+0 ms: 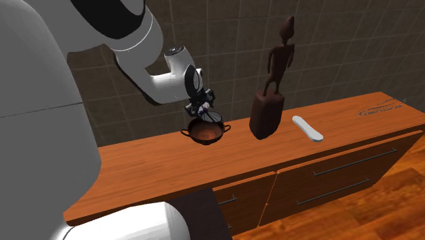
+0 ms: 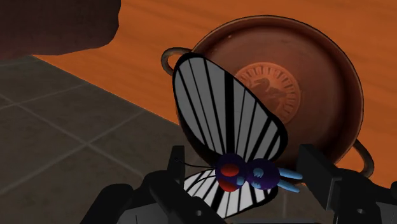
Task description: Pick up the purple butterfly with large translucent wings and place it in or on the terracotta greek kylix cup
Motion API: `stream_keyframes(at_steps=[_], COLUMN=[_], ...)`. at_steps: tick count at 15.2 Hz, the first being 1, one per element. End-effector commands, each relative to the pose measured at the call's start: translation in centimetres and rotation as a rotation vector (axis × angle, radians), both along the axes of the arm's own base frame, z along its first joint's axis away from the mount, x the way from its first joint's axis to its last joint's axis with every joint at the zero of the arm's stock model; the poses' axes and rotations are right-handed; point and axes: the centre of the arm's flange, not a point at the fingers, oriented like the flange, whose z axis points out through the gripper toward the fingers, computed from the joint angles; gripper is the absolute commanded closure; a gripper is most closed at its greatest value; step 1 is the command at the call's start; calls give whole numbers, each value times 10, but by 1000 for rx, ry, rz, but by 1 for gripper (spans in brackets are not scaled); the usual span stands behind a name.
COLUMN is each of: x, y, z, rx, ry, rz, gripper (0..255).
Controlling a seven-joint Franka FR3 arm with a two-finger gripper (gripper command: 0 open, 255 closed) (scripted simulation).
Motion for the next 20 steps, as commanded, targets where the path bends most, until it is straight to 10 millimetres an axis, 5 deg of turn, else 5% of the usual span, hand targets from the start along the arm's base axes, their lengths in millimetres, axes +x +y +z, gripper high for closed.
stream_keyframes(at_steps=[1,11,19,20], x=[1,1,1,1], y=[5,5,5,5], z=[-8,-65,-65,-65], rx=[0,0,0,0], ry=[0,0,0,0], rz=[-1,-1,-1,-1], gripper=[255,255,255,0])
